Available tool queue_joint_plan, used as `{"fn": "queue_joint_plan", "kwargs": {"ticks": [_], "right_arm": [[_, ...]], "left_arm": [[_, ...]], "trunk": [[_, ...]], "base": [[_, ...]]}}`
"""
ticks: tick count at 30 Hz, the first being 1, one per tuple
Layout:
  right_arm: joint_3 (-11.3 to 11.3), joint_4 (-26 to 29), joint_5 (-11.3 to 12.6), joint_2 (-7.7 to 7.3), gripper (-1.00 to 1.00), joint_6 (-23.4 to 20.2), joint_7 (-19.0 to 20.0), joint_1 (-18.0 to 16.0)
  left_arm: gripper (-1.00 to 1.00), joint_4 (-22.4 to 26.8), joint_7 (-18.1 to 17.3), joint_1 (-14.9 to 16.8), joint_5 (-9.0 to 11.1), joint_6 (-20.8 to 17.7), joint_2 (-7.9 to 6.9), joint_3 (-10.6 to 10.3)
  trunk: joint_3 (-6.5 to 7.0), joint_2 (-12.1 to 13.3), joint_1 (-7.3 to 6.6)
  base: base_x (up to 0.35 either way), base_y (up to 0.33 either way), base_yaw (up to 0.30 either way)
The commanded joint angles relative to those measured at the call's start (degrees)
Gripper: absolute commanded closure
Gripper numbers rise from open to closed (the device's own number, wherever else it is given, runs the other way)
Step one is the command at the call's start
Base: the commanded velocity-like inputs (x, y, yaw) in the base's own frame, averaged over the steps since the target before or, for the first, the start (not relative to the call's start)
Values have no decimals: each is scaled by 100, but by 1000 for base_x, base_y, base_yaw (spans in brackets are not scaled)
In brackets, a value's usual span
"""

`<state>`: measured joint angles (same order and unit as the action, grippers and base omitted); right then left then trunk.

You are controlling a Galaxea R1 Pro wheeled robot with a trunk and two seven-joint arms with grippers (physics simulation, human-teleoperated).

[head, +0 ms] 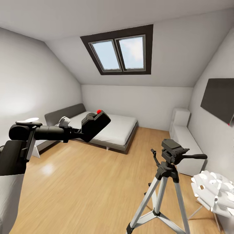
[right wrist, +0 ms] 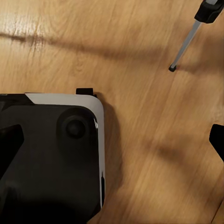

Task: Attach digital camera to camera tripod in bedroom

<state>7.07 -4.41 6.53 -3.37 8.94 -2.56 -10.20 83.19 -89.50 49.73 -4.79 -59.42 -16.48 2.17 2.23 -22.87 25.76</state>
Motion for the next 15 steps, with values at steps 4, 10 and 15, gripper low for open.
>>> {"fn": "queue_joint_plan", "kwargs": {"ticks": [4, 10, 15], "right_arm": [[49, -25, 59, 3, -100, 42, 2, -8], [49, -25, 59, 3, -100, 43, 2, -8], [49, -25, 59, 3, -100, 43, 2, -8]], "left_arm": [[100, 4, -50, 2, -48, -58, -3, 6], [100, 4, -50, 2, -48, -58, -4, 8], [100, 4, -50, 2, -48, -58, -4, 8]], "trunk": [[-2, -5, 2], [-2, -5, 2], [-2, -5, 2]], "base": [[0, -4, 0], [-41, -116, 0], [-94, -248, 0]]}}
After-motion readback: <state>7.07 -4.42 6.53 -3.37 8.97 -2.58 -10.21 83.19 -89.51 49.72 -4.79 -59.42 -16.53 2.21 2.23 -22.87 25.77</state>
